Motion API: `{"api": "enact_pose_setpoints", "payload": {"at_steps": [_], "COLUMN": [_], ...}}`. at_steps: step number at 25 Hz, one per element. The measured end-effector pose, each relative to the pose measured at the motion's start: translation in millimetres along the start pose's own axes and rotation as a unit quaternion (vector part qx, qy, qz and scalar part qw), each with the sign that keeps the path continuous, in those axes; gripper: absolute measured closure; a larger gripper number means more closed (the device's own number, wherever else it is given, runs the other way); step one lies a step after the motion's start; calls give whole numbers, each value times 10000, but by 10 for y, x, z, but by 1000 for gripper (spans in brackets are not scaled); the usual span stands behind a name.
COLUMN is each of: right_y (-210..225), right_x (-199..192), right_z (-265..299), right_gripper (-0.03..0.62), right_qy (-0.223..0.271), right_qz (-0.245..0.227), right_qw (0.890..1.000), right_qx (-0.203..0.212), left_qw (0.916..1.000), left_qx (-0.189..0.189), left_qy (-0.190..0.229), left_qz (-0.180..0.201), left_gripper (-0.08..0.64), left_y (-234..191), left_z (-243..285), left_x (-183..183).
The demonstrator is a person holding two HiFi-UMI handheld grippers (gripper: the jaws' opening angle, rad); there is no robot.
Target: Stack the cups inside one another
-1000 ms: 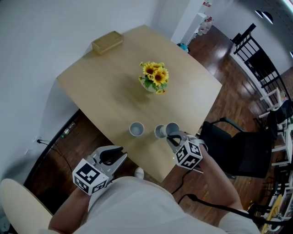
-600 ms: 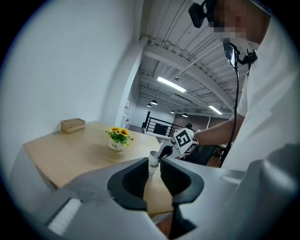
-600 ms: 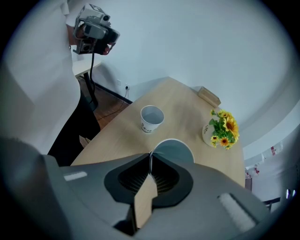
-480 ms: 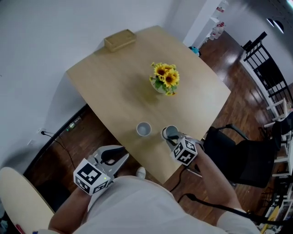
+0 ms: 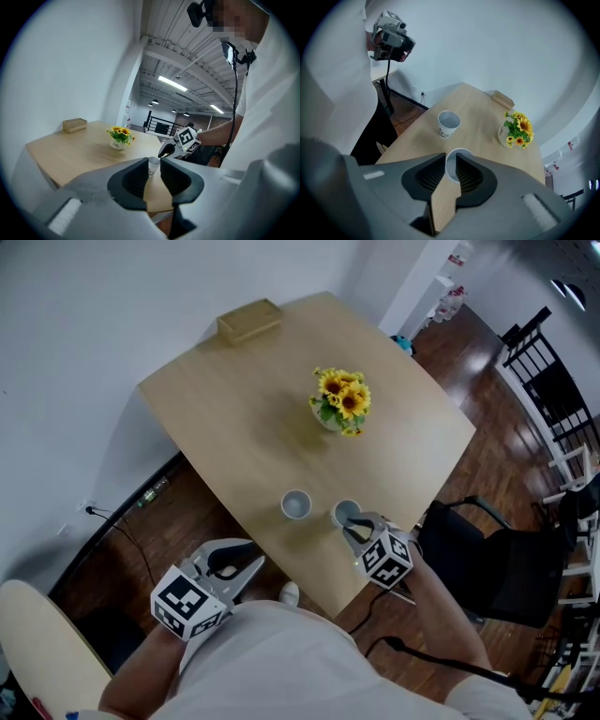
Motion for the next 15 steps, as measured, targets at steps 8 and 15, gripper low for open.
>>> {"api": "enact_pose_setpoints", "payload": {"at_steps": [8,15], "right_y": [-257,-428], "right_x": [249,672], "right_z": [-221,137], "right_gripper": [517,517], "right_qy": [237,281], "right_qz": [-282,-666], "right_qw": [9990,9972], "right_qx": [-232,-167], "left_qw": [9996,9993], "left_qx": [-193,-283], "left_qy": [32,154], "left_qz": [179,202], "left_gripper": [472,465], "left_y": [27,-24], "left_z": [29,-95], "left_x": [55,92]}}
Point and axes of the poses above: the fingertips, and each gripper's own axes: z forward along the fingers, y to its right, x out of its top, the point moved 10 cm from there along -z, backward along the fingers, and after that the axes turned 1 degree about x, right-handed, at the moved point
